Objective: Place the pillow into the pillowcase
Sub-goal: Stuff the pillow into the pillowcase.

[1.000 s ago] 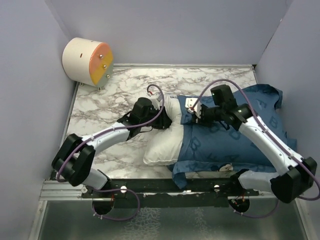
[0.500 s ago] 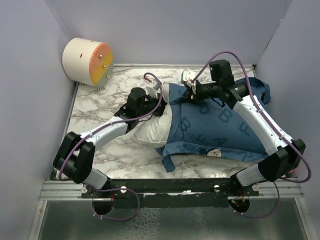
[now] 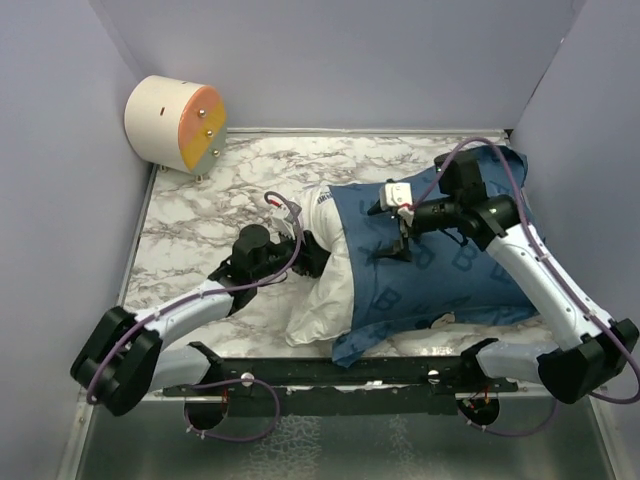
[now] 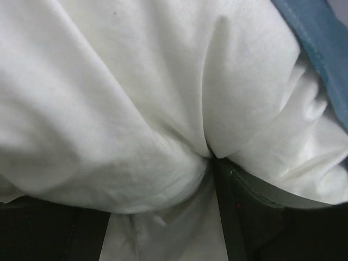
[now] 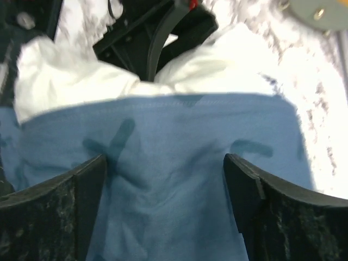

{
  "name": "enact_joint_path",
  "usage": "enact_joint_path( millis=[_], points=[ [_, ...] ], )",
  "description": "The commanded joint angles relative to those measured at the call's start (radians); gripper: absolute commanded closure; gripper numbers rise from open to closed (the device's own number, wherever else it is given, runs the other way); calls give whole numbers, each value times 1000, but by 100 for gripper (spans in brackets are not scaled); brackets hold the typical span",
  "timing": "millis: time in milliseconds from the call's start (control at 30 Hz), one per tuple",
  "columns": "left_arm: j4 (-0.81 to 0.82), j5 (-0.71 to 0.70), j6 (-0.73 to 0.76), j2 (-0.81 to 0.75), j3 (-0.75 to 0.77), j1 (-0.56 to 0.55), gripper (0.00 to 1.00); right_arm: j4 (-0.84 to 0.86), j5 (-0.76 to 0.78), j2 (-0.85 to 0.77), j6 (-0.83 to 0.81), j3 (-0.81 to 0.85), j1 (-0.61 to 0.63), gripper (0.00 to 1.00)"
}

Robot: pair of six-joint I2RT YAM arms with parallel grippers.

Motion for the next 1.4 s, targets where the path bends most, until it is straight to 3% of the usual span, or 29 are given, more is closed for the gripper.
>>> enact_joint_path(
  millis=[0,133,267,367,500,533,600,633,700,767,900,1033,1200,1367],
  points=[
    [-389,-160,119,-182,92,-26,21,-66,-145,-36,143,183,-8,10],
    [-594,-249,156,-307,135,3,17,-58,-124,76,240,321,79,9],
    [-700,-247,149,-376,154,21,18,-41,136,202,244,387,281,8],
    [-769,-286,155,-429,166,22,20,-58,245,310,229,414,320,8],
    [-854,-314,131,-523,169,22,22,76,559,309,259,281,319,15],
    [-858,-303,107,-550,159,22,23,123,632,295,262,246,309,24],
    [-845,-257,51,-586,133,23,23,192,735,282,278,221,262,71],
    [-830,-230,19,-597,119,23,23,219,762,282,287,225,226,82],
    [-786,-180,-46,-606,96,23,24,256,785,297,308,258,139,93],
    [-729,-130,-115,-600,79,22,24,271,759,319,336,308,60,98],
    [-600,-72,-254,-589,36,22,23,263,656,339,371,377,12,96],
    [-465,-57,-415,-579,-46,3,23,243,591,373,416,417,12,83],
    [-281,-331,-590,-559,-156,-191,19,256,546,398,465,437,1,73],
    [28,-580,-693,-347,-212,-351,17,249,490,398,502,463,-10,60]
  ],
)
